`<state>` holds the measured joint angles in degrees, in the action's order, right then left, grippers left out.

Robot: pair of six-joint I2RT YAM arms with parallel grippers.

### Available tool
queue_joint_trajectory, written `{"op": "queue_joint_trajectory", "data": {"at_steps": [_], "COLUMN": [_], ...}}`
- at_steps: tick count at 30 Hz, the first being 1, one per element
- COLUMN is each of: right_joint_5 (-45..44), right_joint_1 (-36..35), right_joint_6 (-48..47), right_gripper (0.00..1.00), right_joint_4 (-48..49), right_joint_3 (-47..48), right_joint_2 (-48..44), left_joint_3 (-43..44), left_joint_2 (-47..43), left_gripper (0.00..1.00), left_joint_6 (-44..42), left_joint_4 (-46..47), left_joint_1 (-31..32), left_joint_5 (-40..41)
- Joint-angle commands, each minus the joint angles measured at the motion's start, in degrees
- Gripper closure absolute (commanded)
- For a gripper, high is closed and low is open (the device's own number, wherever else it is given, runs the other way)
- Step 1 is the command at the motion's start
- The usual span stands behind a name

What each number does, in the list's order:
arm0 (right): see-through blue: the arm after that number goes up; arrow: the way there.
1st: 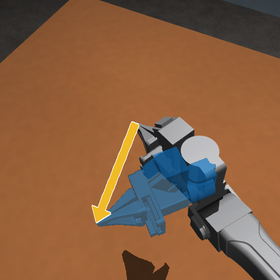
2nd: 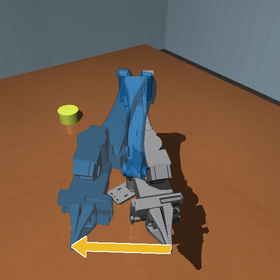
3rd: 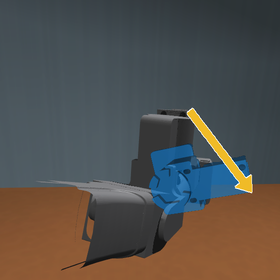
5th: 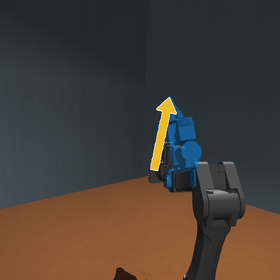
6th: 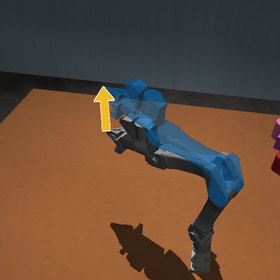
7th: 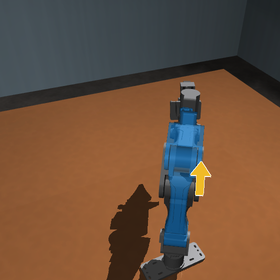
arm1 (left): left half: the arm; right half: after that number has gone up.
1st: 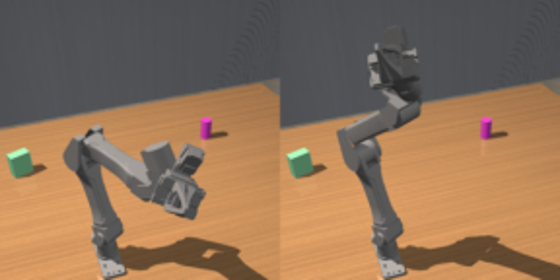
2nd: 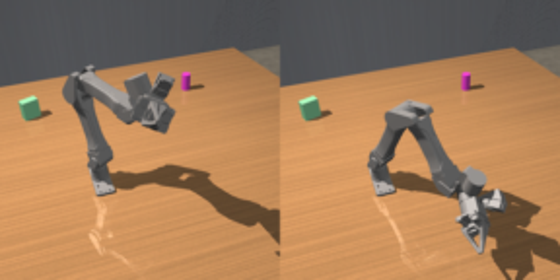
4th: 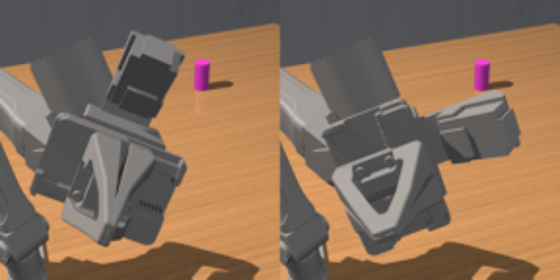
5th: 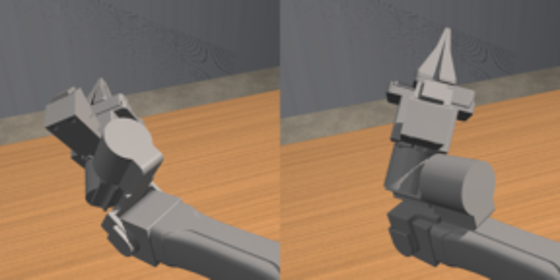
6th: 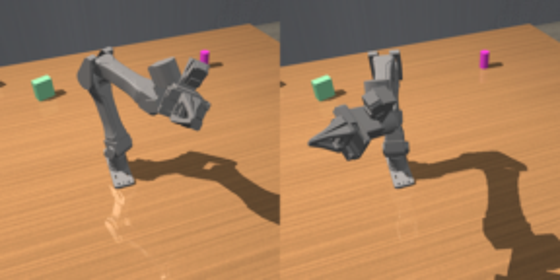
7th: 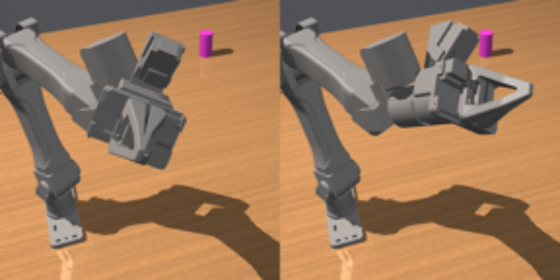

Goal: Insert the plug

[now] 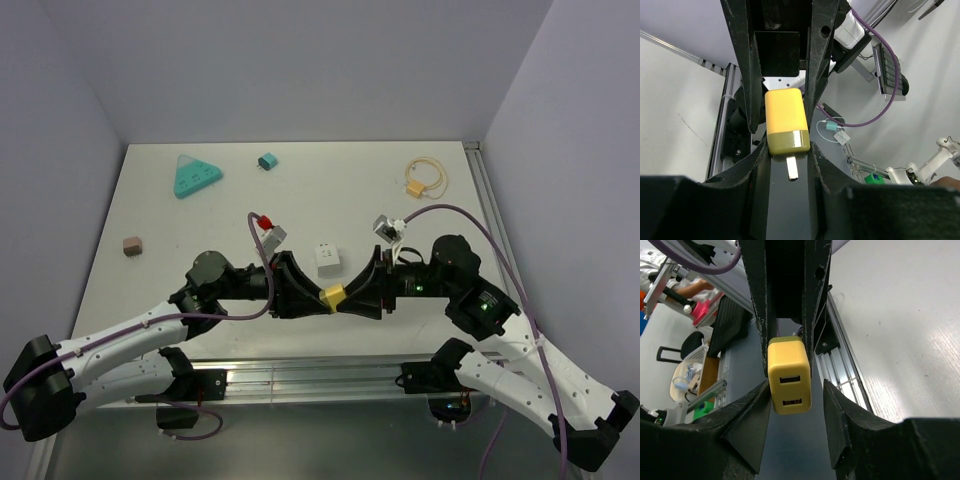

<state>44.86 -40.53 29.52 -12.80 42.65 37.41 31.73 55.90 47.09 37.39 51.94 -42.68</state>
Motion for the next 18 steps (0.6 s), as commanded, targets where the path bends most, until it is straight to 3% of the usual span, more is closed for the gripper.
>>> {"op": "queue_joint_trajectory", "data": {"at_steps": [1, 7, 11, 12, 14, 15, 18], "right_joint_5": [2.60, 4.00, 5.67, 5.76, 4.10, 2.88, -2.74], "right_joint_1": [-0.34, -0.34, -0.25, -0.25, -0.25, -0.25, -0.33], "right_joint_6": [0.71, 1.33, 2.56, 2.39, 1.08, 0.29, -2.18], "right_gripper": [0.48, 0.48, 0.84, 1.00, 1.00, 1.00, 1.00], "right_joint_4": [4.71, 7.08, 8.76, 8.41, 6.83, 4.12, -1.77], "right_joint_3": [-0.11, 0.32, 0.41, 0.93, 1.73, 3.12, 6.28], "right_joint_2": [0.73, 2.93, 3.81, 4.16, 4.51, 5.04, 6.80], "left_joint_3": [-0.44, -0.96, -1.14, -1.14, -0.44, 0.17, 2.02], "left_joint_2": [0.00, -0.09, -0.70, -0.79, -1.40, -1.84, -3.95], "left_gripper": [1.00, 1.00, 1.00, 0.96, 0.78, 0.53, 0.23], "left_joint_6": [0.72, 0.55, 0.28, 0.02, -1.12, -2.26, -6.82], "left_joint_4": [4.80, 5.06, 4.46, 4.01, -1.05, -4.83, -17.32], "left_joint_1": [-0.09, -0.09, -0.09, -0.09, -0.09, -0.09, -0.17], "left_joint_5": [-1.62, -2.15, -1.97, -1.45, 0.47, 4.93, 17.30]}}
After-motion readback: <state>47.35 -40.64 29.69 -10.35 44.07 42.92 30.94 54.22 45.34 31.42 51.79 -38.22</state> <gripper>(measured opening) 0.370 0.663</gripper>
